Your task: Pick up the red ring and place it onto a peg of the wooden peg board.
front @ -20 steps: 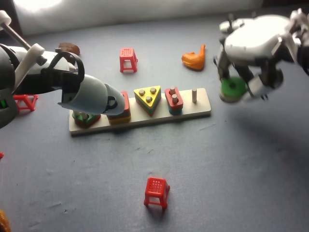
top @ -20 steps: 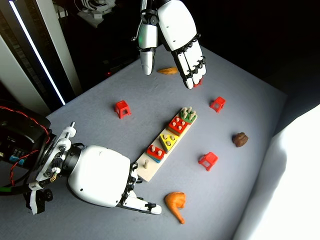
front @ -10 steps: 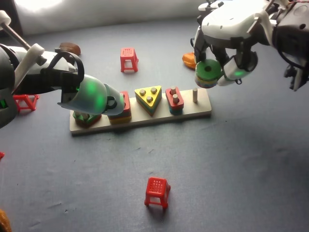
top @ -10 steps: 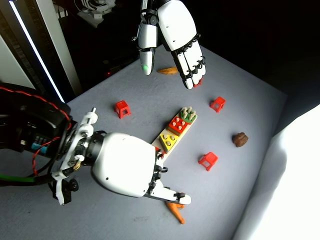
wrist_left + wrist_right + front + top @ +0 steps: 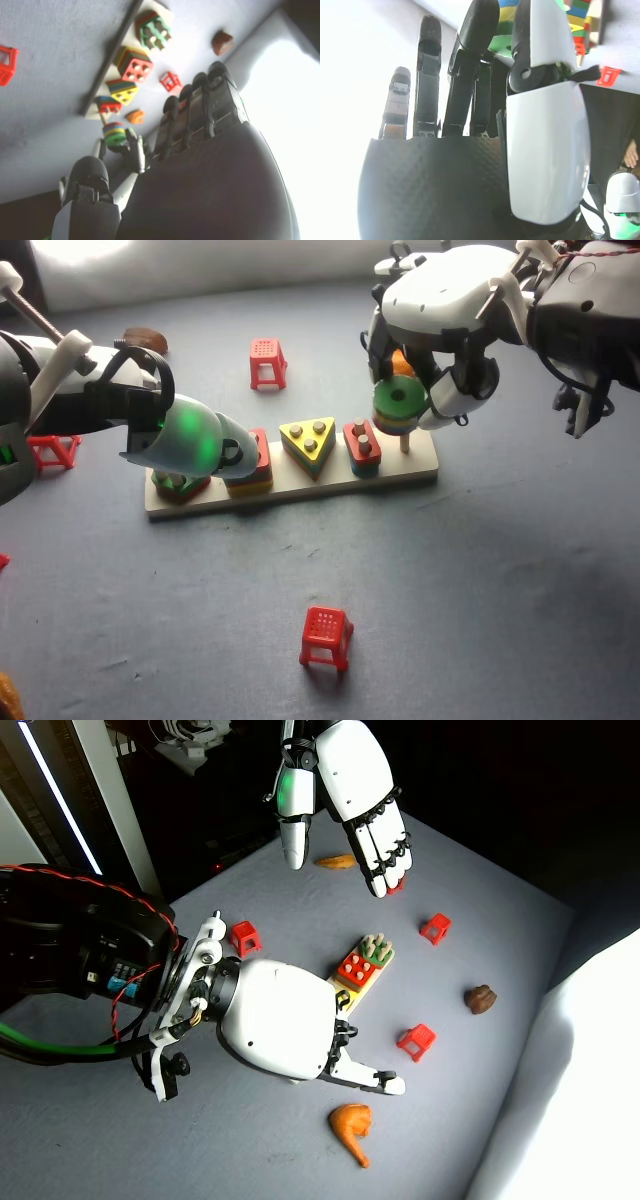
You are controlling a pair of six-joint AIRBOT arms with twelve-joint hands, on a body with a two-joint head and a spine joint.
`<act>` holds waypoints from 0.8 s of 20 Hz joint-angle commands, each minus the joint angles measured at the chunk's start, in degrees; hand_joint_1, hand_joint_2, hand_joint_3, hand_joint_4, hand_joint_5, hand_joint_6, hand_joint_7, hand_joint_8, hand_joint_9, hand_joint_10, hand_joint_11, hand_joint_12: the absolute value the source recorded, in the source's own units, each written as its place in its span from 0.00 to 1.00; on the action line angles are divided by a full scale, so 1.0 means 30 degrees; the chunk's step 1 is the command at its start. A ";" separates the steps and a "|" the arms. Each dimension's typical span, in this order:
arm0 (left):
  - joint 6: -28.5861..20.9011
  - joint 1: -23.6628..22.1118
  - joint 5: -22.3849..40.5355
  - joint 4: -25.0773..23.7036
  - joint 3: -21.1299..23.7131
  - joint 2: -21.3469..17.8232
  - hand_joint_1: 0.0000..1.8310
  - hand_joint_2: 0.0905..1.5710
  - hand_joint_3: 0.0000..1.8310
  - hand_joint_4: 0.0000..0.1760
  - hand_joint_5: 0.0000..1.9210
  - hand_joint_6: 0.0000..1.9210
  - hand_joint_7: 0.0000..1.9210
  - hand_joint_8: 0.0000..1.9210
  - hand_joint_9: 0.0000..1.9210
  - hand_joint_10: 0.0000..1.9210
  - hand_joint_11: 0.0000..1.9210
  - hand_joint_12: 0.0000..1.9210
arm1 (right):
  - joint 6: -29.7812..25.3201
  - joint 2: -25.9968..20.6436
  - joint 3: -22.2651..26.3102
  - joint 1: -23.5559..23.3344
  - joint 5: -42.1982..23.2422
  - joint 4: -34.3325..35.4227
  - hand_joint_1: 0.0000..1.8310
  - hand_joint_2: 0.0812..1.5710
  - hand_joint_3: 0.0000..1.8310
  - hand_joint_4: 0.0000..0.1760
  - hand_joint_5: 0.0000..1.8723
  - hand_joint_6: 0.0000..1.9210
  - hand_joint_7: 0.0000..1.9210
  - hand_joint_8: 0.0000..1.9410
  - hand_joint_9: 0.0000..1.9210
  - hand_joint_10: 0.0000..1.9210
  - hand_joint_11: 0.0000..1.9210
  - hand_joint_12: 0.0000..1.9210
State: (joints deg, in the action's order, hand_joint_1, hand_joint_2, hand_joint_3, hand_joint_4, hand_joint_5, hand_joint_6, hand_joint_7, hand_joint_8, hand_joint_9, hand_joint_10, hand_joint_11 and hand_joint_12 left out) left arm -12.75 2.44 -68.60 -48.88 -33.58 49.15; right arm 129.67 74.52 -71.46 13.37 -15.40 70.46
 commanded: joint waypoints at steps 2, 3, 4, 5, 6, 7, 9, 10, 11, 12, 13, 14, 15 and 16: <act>0.0032 -0.0174 0.0209 -0.1517 -0.0102 0.0041 0.00 0.74 0.00 0.00 0.00 0.00 0.00 0.00 0.00 0.00 0.00 0.00 | 0.0000 -0.0112 -0.0011 -0.0078 -0.0977 -0.0443 0.71 0.63 0.00 0.00 0.57 0.33 0.71 0.26 0.40 0.00 0.00 0.00; 0.0032 -0.0174 0.0209 -0.1517 -0.0102 0.0041 0.00 0.74 0.00 0.00 0.00 0.00 0.00 0.00 0.00 0.00 0.00 0.00 | 0.0025 -0.0112 -0.0007 -0.0057 -0.0977 -0.0441 0.71 0.63 0.00 0.00 0.58 0.32 0.71 0.27 0.39 0.00 0.00 0.00; 0.0032 -0.0174 0.0209 -0.1517 -0.0101 0.0041 0.00 0.74 0.00 0.00 0.01 0.00 0.00 0.00 0.00 0.00 0.00 0.00 | 0.0105 -0.0113 0.0004 -0.0028 -0.0977 -0.0410 0.71 0.62 0.00 0.00 0.59 0.30 0.72 0.24 0.39 0.00 0.00 0.00; 0.0032 -0.0176 0.0209 -0.1517 -0.0101 0.0041 0.00 0.74 0.00 0.00 0.01 0.00 0.00 0.00 0.00 0.00 0.00 0.00 | 0.0540 -0.0117 0.0033 0.0008 -0.0988 -0.0040 0.71 0.62 0.00 0.00 0.59 0.31 0.73 0.23 0.40 0.00 0.00 0.00; 0.0032 -0.0182 0.0209 -0.1517 -0.0101 0.0041 0.00 0.73 0.00 0.00 0.02 0.01 0.01 0.00 0.00 0.00 0.01 0.00 | 0.0674 -0.0121 0.0056 0.0067 -0.0996 0.0105 0.71 0.62 0.00 0.00 0.59 0.31 0.73 0.23 0.40 0.01 0.00 0.00; 0.0032 -0.0182 0.0209 -0.1517 -0.0101 0.0041 0.00 0.73 0.00 0.00 0.03 0.01 0.01 0.00 0.00 0.00 0.01 0.01 | 0.0707 -0.0123 0.0077 0.0125 -0.0996 0.0107 0.71 0.62 0.00 0.00 0.59 0.31 0.73 0.23 0.40 0.00 0.00 0.00; 0.0032 -0.0182 0.0209 -0.1517 -0.0101 0.0041 0.00 0.73 0.00 0.00 0.01 0.00 0.00 0.00 0.00 0.00 0.00 0.00 | 0.0712 -0.0121 0.0085 0.0251 -0.0998 0.0107 0.71 0.62 0.00 0.00 0.60 0.30 0.73 0.21 0.41 0.00 0.00 0.00; 0.0032 -0.0182 0.0209 -0.1517 -0.0102 0.0041 0.00 0.74 0.00 0.00 0.01 0.00 0.00 0.00 0.00 0.00 0.00 0.00 | 0.0712 -0.0121 0.0085 0.0274 -0.0998 0.0107 0.71 0.62 0.00 0.00 0.60 0.29 0.73 0.21 0.41 0.01 0.00 0.00; 0.0032 -0.0182 0.0209 -0.1517 -0.0102 0.0041 0.00 0.74 0.00 0.00 0.01 0.00 0.00 0.00 0.00 0.00 0.00 0.00 | 0.0714 -0.0121 0.0087 0.0295 -0.1004 0.0107 0.71 0.62 0.00 0.00 0.61 0.28 0.73 0.22 0.41 0.01 0.00 0.00; 0.0032 -0.0182 0.0209 -0.1517 -0.0108 0.0041 0.00 0.74 0.00 0.00 0.01 0.00 0.00 0.00 0.00 0.00 0.00 0.00 | 0.0714 -0.0121 0.0085 0.0331 -0.1032 0.0107 0.71 0.62 0.00 0.00 0.61 0.28 0.73 0.22 0.41 0.00 0.00 0.00; 0.0032 -0.0182 0.0209 -0.1517 -0.0108 0.0041 0.00 0.74 0.00 0.00 0.01 0.00 0.00 0.00 0.00 0.00 0.00 0.00 | 0.0708 -0.0117 0.0081 0.0373 -0.1049 0.0107 0.71 0.62 0.00 0.00 0.59 0.30 0.72 0.24 0.41 0.00 0.00 0.00; 0.0032 -0.0182 0.0209 -0.1517 -0.0106 0.0041 0.00 0.74 0.00 0.00 0.01 0.00 0.00 0.00 0.00 0.00 0.00 0.00 | 0.0703 -0.0115 0.0081 0.0409 -0.1069 0.0107 0.71 0.63 0.00 0.00 0.58 0.33 0.71 0.27 0.40 0.00 0.00 0.00; 0.0036 -0.0180 0.0209 -0.1517 -0.0106 0.0041 0.00 0.75 0.00 0.00 0.01 0.00 0.00 0.00 0.00 0.00 0.00 0.00 | 0.0699 -0.0113 0.0079 0.0421 -0.1070 0.0105 0.71 0.63 0.00 0.00 0.57 0.34 0.70 0.27 0.40 0.00 0.00 0.00; 0.0072 -0.0180 0.0209 -0.1517 -0.0108 0.0041 0.00 0.75 0.00 0.00 0.01 0.00 0.00 0.00 0.00 0.00 0.00 0.00 | 0.0699 -0.0104 0.0077 0.0413 -0.1072 0.0105 0.71 0.63 0.00 0.00 0.57 0.34 0.70 0.27 0.40 0.01 0.00 0.00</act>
State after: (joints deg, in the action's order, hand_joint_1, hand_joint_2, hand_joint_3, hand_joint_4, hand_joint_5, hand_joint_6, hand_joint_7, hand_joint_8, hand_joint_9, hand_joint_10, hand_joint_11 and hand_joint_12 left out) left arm -12.73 2.44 -68.55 -48.99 -33.69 49.15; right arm 131.81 74.48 -71.33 14.59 -15.99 72.07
